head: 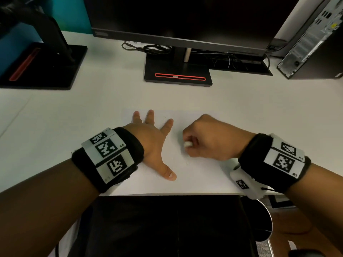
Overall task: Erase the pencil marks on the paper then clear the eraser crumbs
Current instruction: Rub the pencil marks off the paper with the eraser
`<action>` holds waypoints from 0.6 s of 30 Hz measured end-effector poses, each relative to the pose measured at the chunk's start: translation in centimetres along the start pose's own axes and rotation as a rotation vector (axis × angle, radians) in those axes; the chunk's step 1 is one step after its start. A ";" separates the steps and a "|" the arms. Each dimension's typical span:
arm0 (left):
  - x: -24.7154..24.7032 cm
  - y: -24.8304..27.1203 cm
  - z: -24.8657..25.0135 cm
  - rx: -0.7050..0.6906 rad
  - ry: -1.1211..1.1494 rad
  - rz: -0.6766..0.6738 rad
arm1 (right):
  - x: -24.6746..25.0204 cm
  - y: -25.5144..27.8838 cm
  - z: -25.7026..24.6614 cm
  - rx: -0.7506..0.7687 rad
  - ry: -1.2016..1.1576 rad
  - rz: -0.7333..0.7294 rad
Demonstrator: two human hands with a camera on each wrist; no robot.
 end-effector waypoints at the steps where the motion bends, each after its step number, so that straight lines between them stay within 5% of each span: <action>1: -0.1 0.0 0.0 0.002 0.001 -0.004 | -0.7 0.2 -0.6 0.023 -0.031 -0.048; 3: -0.1 0.1 -0.1 0.001 0.001 -0.009 | -0.9 0.8 -0.5 -0.004 -0.093 -0.119; 8: -0.1 0.1 -0.1 0.002 0.001 -0.004 | 0.6 0.0 0.2 -0.012 0.008 0.017; 12: -0.2 0.0 0.0 0.003 0.002 -0.004 | -1.3 0.9 -1.2 0.020 -0.101 -0.146; 18: -0.2 -0.3 0.0 0.001 0.000 0.003 | -0.2 0.0 -0.6 0.031 -0.028 -0.032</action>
Point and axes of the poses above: each hand's wrist, its own y-axis away from the middle knuckle, its own x-axis out of the back of the hand, z = x × y, the point moved 7 cm from there along -y, towards the middle knuckle, and after that the axes turned 14 degrees about -y, right-handed, at the moved point
